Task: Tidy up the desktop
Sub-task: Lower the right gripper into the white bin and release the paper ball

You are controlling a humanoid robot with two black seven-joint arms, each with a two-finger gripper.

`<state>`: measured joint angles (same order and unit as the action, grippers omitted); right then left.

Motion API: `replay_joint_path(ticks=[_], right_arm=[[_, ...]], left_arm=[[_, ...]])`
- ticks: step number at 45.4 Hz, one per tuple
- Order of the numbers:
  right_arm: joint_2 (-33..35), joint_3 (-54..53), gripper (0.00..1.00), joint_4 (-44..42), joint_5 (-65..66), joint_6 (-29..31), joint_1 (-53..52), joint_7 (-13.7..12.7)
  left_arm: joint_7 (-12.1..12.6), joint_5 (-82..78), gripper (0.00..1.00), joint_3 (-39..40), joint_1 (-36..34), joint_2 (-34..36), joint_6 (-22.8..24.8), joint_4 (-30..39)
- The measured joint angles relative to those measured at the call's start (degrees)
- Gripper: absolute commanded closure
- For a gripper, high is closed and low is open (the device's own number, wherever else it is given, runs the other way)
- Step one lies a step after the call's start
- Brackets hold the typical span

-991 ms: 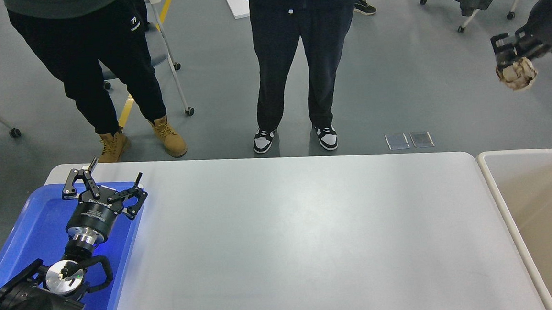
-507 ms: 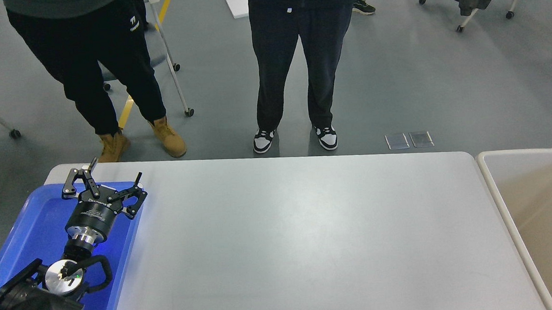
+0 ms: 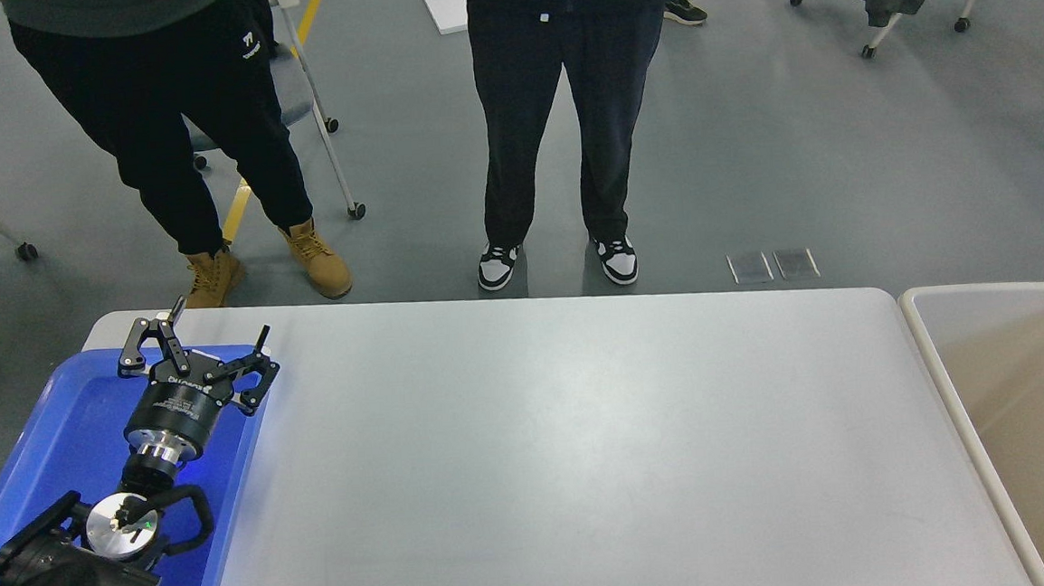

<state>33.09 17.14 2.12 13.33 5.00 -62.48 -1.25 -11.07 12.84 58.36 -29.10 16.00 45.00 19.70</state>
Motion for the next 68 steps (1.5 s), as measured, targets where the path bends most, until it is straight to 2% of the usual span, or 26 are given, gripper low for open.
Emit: replay_joint_path(ticks=[11,22,45,46,47,49,50,68], right_arm=[[-4.3,-19.2,1.00,-1.0,-5.8,-5.1,9.5,-1.4],[-7.7,-31.9,1.00,-1.4,-12.4,-7.8,14.8,-1.8],[-9.6,-38.5,1.00,-1.5,-23.9,-9.5,21.2,-1.9],[-9.6,-38.6,0.92,-1.5,-24.1,-9.5,21.4,-2.0],[-9.6,-38.7,0.76,-1.5,-24.3,-9.5,21.7,-2.0],[-9.6,-38.9,0.27,-1.5,-24.7,-9.6,22.4,-2.0],[-9.6,-39.1,0.00,-1.6,-24.8,-9.6,22.6,-2.0],[-9.1,-41.2,0.00,-1.6,-25.8,-9.3,25.7,-1.9]], left_arm=[[0.0,0.1,0.00,0.0,0.0,0.0,0.0,0.0],[0.0,0.1,0.00,0.0,0.0,0.0,0.0,0.0],[0.0,0.1,0.00,0.0,0.0,0.0,0.0,0.0],[0.0,0.1,0.00,0.0,0.0,0.0,0.0,0.0],[0.0,0.1,0.00,0.0,0.0,0.0,0.0,0.0],[0.0,0.1,0.00,0.0,0.0,0.0,0.0,0.0],[0.0,0.1,0.00,0.0,0.0,0.0,0.0,0.0],[0.0,0.1,0.00,0.0,0.0,0.0,0.0,0.0]])
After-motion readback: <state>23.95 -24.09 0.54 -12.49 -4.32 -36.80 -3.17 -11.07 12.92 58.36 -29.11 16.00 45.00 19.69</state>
